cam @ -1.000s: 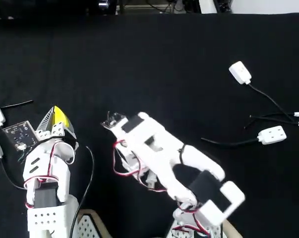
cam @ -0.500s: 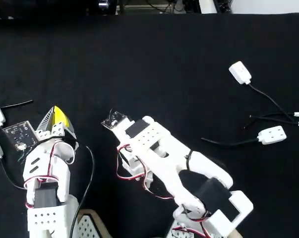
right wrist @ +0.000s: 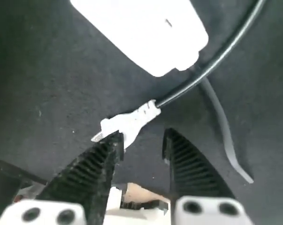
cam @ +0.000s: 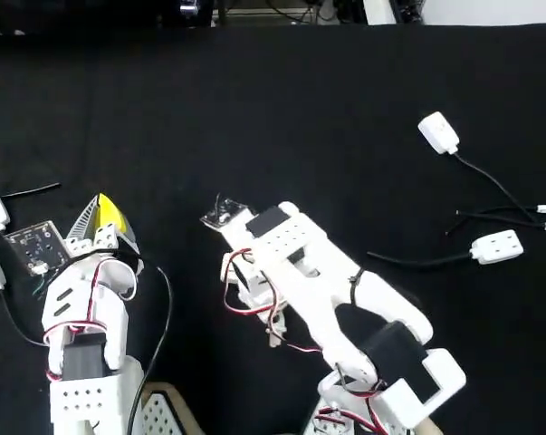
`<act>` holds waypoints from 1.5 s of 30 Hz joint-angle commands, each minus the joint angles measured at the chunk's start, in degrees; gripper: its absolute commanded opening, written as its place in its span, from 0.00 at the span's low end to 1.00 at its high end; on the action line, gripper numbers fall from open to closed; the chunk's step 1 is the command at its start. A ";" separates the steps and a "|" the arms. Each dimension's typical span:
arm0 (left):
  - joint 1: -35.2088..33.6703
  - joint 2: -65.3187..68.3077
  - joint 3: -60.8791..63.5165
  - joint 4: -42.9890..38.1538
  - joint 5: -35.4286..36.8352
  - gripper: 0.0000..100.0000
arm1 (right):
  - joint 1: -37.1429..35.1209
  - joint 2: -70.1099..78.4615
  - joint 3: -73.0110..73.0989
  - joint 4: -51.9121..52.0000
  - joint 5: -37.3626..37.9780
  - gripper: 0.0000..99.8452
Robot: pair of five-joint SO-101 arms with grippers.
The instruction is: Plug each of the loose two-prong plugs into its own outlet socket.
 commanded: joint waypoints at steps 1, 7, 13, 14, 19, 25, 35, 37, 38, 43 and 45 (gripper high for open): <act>-0.40 -0.35 0.92 0.18 -0.44 0.03 | 0.79 -0.22 -0.13 -5.98 0.44 0.15; -0.48 -0.35 0.92 0.18 -0.44 0.03 | -2.11 -0.13 4.09 -12.22 0.70 0.14; -0.48 -0.35 0.92 0.18 -0.44 0.03 | -3.34 -0.13 4.35 -9.49 0.70 0.13; -0.48 -0.35 0.92 0.18 -0.44 0.03 | -3.34 -0.13 4.35 -9.14 0.70 0.11; -0.48 -0.35 0.92 0.18 -0.44 0.03 | -3.25 -0.13 4.35 -8.97 0.70 0.02; -0.48 -0.35 0.92 0.18 -0.44 0.03 | -3.34 -0.13 4.18 -9.23 0.70 0.01; -0.48 -0.35 0.92 0.18 -0.44 0.03 | -3.34 -0.13 -2.77 -9.49 4.66 0.01; -0.48 -0.35 0.92 0.18 -0.44 0.03 | -3.16 -0.13 -4.44 -9.67 6.59 0.01; -0.48 -0.35 0.92 0.18 -0.44 0.03 | -3.08 -0.13 -5.41 -9.76 6.86 0.01; -0.48 -0.35 0.92 0.18 -0.44 0.03 | -2.99 -0.13 -7.52 -9.85 7.21 0.01; -0.57 -0.35 0.92 0.18 -0.44 0.03 | -2.99 -0.04 -7.16 -9.76 7.30 0.02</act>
